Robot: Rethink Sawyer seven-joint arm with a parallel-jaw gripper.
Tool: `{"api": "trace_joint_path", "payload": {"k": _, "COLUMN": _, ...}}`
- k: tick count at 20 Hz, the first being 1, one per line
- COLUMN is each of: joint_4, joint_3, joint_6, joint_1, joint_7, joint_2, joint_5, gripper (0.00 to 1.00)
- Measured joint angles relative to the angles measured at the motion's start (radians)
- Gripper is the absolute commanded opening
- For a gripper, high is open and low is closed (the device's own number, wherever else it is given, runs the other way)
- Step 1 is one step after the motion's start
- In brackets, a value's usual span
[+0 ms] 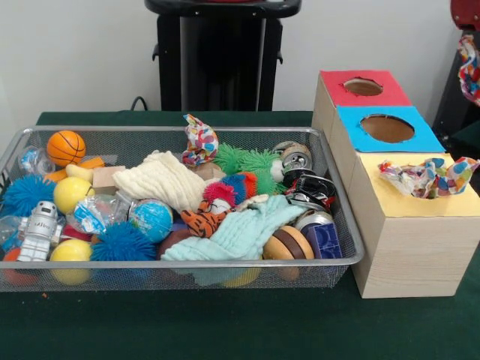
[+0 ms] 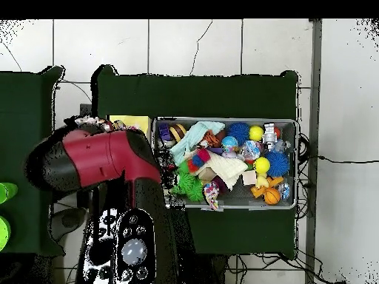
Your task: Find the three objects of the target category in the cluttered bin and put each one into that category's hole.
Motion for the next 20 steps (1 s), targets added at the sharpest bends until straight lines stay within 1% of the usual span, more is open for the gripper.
{"api": "trace_joint_path", "payload": {"k": 2, "joint_4": -0.014, "joint_3": -0.010, "joint_6": -0.002, "joint_1": 0.013, "joint_7": 0.000, "joint_2": 0.021, "joint_5": 0.000, "gripper": 0.00}}
{"api": "trace_joint_path", "payload": {"k": 4, "joint_4": -0.028, "joint_3": -0.034, "joint_6": -0.004, "joint_1": 0.032, "joint_7": 0.000, "joint_2": 0.059, "joint_5": 0.000, "gripper": 0.00}}
{"api": "trace_joint_path", "payload": {"k": 12, "joint_4": -0.042, "joint_3": -0.126, "joint_6": -0.004, "joint_1": 0.079, "joint_7": 0.000, "joint_2": 0.162, "joint_5": -0.002, "gripper": 0.00}}
{"api": "trace_joint_path", "payload": {"k": 16, "joint_4": -0.043, "joint_3": -0.139, "joint_6": -0.005, "joint_1": 0.080, "joint_7": 0.000, "joint_2": 0.186, "joint_5": 0.005, "gripper": 0.00}}
{"api": "trace_joint_path", "payload": {"k": 20, "joint_4": -0.047, "joint_3": -0.138, "joint_6": -0.020, "joint_1": 0.070, "joint_7": 0.000, "joint_2": 0.227, "joint_5": 0.049, "gripper": 0.00}}
